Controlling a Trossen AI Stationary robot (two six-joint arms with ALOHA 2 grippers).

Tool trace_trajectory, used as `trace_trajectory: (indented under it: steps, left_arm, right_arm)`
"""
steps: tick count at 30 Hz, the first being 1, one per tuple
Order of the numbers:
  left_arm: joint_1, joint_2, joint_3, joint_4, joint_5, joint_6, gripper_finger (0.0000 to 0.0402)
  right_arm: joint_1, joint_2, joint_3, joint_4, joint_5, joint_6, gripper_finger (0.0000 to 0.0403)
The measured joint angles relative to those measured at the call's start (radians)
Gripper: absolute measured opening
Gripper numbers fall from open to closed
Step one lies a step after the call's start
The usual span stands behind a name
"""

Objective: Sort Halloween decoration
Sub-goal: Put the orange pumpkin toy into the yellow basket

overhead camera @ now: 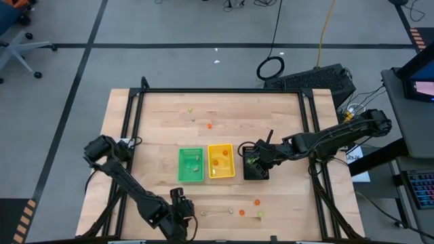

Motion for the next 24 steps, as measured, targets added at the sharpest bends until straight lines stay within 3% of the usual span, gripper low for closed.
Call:
trace_trajectory:
  steps: [15, 24]
  left_arm:
    - [0.02, 0.094, 0.0, 0.01, -0.001, -0.005, 0.0235]
    - [0.037, 0.091, -0.033, 0.062, 0.052, -0.007, 0.0176]
  right_arm:
    - [0.0, 0.0, 0.0, 0.0, 0.0, 0.0, 0.0161]
    - [0.0, 0.0, -0.001, 0.0, -0.002, 0.001, 0.0161]
